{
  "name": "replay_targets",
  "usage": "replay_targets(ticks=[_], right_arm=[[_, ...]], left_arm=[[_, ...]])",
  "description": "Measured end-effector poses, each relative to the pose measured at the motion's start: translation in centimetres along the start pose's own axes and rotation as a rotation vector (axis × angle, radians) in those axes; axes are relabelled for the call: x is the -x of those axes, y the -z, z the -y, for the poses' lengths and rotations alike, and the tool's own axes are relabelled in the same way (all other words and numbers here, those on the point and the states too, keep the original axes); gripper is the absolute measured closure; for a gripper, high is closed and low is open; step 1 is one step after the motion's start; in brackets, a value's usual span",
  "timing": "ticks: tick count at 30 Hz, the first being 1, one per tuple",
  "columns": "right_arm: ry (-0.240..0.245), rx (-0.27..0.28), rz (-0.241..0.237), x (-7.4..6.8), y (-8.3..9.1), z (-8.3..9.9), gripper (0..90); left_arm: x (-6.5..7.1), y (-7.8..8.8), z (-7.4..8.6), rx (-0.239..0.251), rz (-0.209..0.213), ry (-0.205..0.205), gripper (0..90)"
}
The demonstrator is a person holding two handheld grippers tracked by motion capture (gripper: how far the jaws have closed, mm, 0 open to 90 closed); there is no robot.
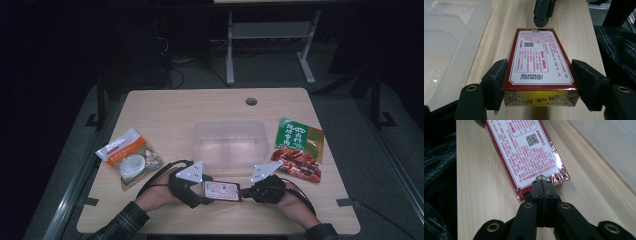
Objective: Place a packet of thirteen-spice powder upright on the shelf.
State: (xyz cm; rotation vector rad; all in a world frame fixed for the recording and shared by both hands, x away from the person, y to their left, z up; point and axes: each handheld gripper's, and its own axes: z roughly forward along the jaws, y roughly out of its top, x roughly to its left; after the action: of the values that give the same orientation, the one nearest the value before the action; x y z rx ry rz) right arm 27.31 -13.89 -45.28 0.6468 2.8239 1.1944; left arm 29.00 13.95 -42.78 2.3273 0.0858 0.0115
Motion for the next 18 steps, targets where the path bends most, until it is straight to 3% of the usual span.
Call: replay_targets(ticks=[7,18], right_arm=[[-0.007,-0.003,0.002,0.0,-0.1,0.1,89.8],[-0.004,-0.014,0.001,0.2,-0.2,0.3,89.9]], left_arm=[[0.0,0.2,-0.5,0.053,0.000,0.002,31.2],[0.0,0.2,-2.4,0.129,-0.002,-0.037,30.9]])
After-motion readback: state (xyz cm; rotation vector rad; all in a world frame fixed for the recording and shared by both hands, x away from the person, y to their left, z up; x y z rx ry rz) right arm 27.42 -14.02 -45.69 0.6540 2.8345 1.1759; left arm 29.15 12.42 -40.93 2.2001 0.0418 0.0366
